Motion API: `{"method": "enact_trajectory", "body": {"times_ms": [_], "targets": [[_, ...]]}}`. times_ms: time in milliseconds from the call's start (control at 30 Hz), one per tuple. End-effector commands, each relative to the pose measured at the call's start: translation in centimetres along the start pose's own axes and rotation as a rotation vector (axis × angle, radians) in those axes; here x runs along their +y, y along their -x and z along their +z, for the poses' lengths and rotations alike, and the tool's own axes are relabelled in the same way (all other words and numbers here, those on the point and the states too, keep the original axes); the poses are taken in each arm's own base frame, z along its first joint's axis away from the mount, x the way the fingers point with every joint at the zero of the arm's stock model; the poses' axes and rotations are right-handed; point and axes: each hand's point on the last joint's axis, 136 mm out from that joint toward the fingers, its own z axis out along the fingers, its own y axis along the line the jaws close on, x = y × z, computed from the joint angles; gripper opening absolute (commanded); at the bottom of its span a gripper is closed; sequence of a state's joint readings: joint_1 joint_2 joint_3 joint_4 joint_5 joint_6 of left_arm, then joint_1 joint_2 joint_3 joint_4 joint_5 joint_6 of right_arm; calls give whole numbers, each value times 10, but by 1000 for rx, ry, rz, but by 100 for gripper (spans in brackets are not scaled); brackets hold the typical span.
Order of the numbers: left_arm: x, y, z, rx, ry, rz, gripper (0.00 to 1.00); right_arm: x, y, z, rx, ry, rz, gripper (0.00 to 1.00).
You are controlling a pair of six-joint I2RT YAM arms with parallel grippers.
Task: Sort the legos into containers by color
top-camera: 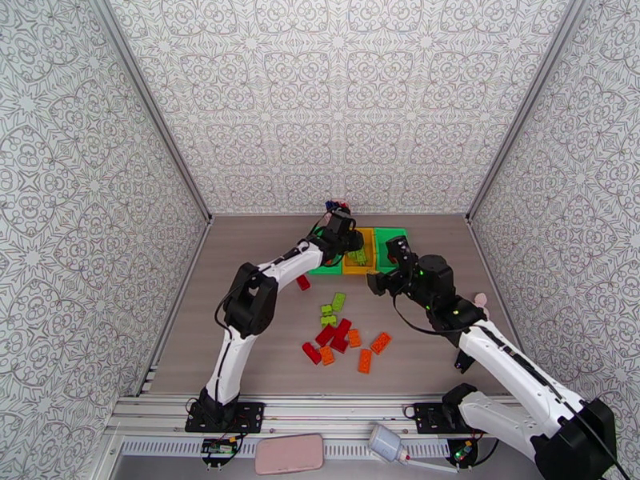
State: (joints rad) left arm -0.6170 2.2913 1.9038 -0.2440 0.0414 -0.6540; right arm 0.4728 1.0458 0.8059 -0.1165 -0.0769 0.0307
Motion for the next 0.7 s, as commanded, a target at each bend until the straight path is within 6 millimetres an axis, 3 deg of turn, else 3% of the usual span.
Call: {"method": "enact_trajectory", "body": {"times_ms": [0,200,233,400,667], "targets": [[-3,2,2,21,-6,1,29,-6,-9,-3,19,-28,27,94],[-15,14,-23,-16,-24,68,54,-7,-9,-6,25,-35,36,94],[-22,24,-39,-45,-37,82,59,-7,-10,-6,30,-35,37,94],[-22,30,-86,-112,-32,145,75,-5,-17,-3,56,-22,26,94],[-5,8,-168,-190,-35,321,95,-6,-40,12,192,-24,49,94]]}}
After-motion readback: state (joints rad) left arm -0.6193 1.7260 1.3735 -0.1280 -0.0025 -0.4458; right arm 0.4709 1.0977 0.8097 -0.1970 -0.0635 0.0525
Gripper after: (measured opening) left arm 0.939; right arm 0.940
